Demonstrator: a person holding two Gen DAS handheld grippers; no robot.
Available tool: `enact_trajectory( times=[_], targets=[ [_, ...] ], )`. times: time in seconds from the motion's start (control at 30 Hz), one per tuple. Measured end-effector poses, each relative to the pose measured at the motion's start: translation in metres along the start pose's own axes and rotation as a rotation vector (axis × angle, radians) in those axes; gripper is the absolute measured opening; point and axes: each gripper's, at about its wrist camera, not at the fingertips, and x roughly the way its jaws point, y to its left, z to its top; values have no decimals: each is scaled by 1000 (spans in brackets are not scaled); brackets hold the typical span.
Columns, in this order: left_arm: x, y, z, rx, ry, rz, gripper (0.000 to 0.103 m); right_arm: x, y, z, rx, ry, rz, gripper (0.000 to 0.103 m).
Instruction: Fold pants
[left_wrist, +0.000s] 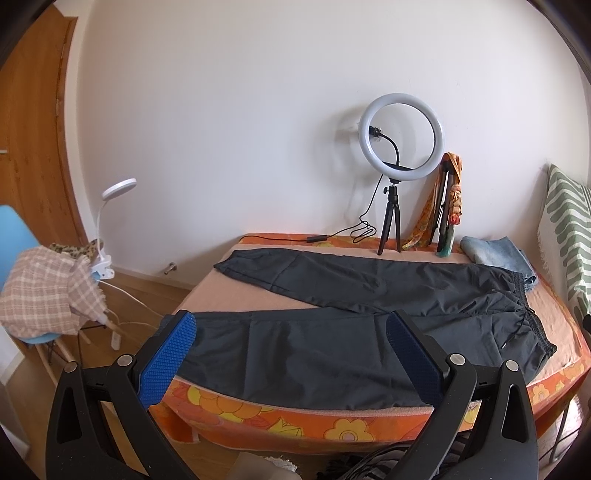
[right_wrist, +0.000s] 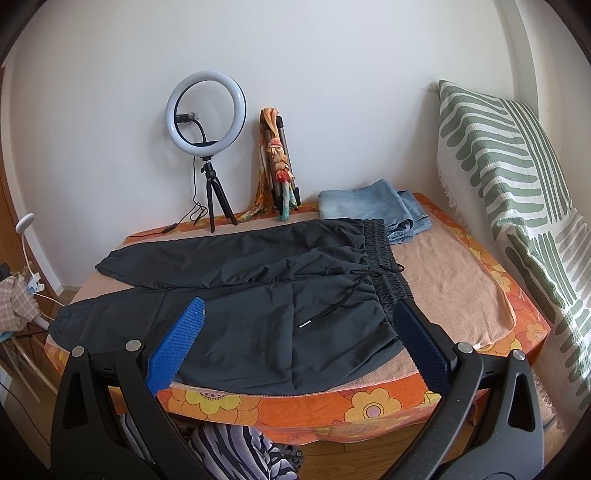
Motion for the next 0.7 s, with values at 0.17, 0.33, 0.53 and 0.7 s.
enact_trajectory(
  times=[0.17, 0.33, 0.53, 0.7],
  targets=[
    [2, 1, -4, 18, 2, 20, 102, 3, 2, 1, -18, -1, 22, 103],
    [5, 6, -10, 11, 14, 25, 102, 5, 9, 1, -52, -12, 30, 103],
    [13, 25, -13, -3, 33, 5, 102, -1, 14, 13, -92, -38, 83, 103],
    [28, 56, -13, -40, 32, -59, 102, 3, 22, 29, -143, -37, 129, 103]
  ],
)
